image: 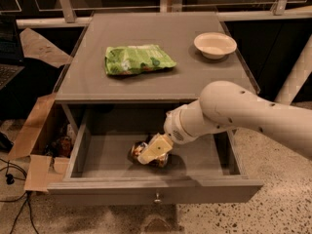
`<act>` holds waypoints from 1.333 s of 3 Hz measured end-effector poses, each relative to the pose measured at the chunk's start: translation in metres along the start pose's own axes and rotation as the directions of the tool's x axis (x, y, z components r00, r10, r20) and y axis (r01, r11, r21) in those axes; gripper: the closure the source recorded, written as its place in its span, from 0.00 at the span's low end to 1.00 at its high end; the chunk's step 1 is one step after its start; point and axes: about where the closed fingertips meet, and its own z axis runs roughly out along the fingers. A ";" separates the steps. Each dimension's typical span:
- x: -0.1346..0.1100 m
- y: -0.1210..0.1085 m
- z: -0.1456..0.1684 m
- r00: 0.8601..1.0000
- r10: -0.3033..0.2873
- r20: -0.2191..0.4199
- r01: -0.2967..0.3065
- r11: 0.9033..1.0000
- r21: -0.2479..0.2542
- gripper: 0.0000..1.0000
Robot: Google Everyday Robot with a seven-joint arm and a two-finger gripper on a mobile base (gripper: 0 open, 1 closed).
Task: Pick orange can from top drawer and place on counter
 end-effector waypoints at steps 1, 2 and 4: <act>-0.004 -0.003 0.000 1.000 0.011 0.011 -0.011 1.000 0.013 0.00; -0.001 -0.002 -0.002 0.999 0.029 0.014 -0.029 0.999 0.030 0.00; 0.024 -0.026 0.025 0.994 0.110 0.016 -0.111 0.975 0.193 0.00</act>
Offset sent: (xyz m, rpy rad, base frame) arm 0.0012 -0.0084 -0.0013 0.0168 -0.0106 -0.0937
